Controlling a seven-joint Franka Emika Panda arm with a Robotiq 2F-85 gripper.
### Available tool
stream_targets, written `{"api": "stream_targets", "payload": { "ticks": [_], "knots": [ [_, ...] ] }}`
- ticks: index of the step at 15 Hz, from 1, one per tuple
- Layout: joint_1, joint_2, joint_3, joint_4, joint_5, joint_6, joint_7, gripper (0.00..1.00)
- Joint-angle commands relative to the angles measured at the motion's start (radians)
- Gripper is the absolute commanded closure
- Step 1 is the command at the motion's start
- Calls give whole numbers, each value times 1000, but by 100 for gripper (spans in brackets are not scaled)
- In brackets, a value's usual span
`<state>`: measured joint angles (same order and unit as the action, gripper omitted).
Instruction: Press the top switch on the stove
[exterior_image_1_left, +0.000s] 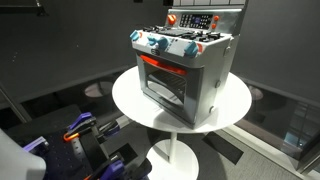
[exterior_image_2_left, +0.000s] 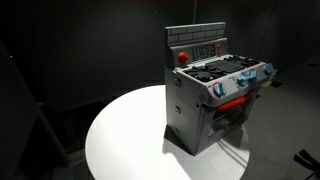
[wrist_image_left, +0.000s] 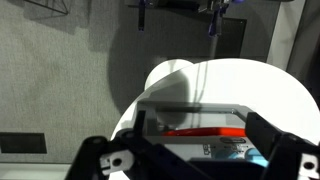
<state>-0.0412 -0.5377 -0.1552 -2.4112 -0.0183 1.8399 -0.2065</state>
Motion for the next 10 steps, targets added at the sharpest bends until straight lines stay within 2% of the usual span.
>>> {"api": "stream_targets", "payload": {
  "ticks": [1,10],
  "knots": [
    [-4,49,14,50,1,59,3,0],
    [9,200,14,168,48,256,-10,0]
  ]
}}
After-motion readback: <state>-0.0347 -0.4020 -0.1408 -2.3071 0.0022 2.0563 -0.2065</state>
